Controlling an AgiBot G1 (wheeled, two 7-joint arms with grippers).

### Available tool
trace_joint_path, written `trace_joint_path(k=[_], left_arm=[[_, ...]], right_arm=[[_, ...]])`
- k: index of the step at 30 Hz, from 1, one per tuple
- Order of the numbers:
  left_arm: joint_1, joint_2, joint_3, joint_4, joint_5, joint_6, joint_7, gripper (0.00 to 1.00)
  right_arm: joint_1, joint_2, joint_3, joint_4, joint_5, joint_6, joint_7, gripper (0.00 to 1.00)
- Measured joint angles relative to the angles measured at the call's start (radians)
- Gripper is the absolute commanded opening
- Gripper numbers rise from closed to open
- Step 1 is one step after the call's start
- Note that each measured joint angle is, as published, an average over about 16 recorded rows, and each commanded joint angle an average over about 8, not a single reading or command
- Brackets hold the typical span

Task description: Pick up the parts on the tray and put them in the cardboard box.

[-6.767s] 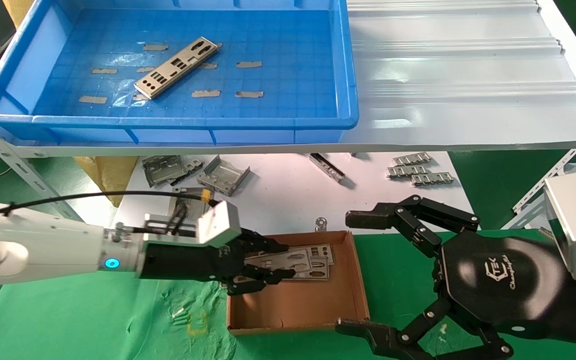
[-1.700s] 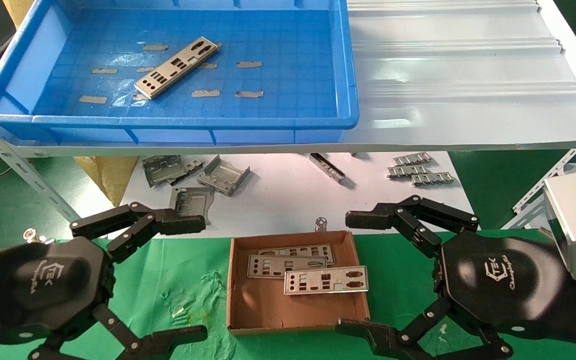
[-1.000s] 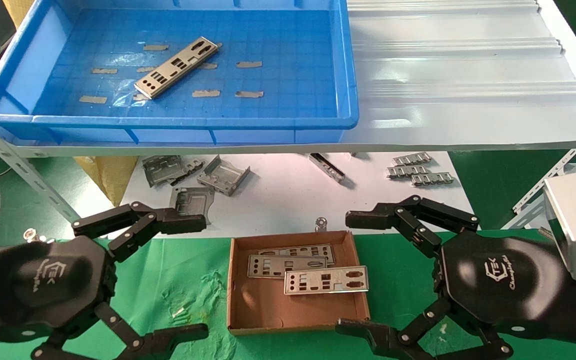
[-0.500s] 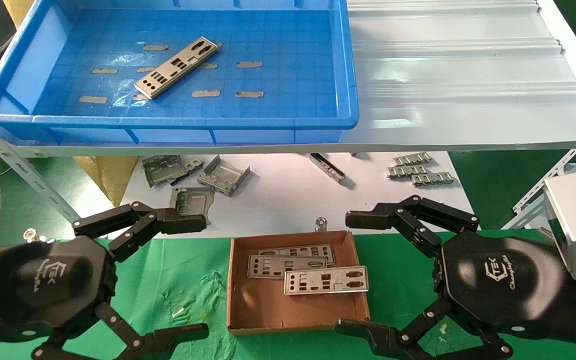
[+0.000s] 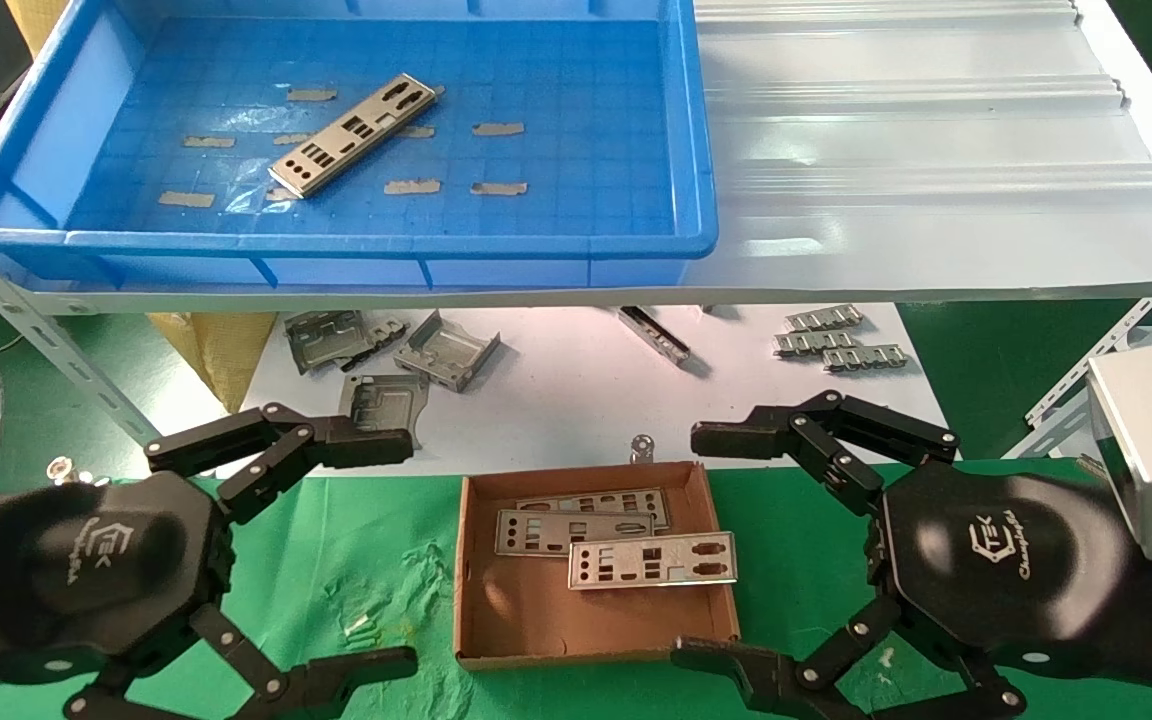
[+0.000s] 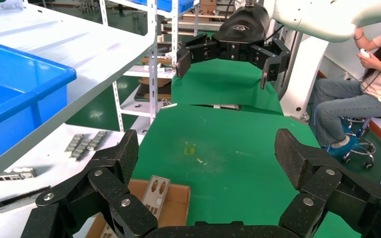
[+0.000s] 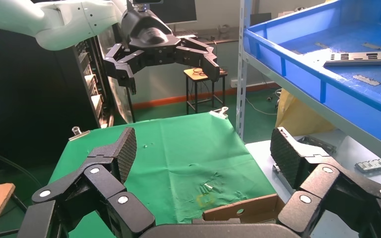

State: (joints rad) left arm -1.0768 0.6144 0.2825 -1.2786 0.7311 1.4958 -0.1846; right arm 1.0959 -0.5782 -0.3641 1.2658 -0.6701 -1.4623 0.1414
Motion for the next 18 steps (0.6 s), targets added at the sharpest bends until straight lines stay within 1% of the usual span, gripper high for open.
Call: trace_joint_path(k=[18], left_arm=[[0.0,0.0,0.0,0.0,0.0,0.0,0.0,1.0]], right_arm=[[0.0,0.0,0.0,0.0,0.0,0.0,0.0,1.0]])
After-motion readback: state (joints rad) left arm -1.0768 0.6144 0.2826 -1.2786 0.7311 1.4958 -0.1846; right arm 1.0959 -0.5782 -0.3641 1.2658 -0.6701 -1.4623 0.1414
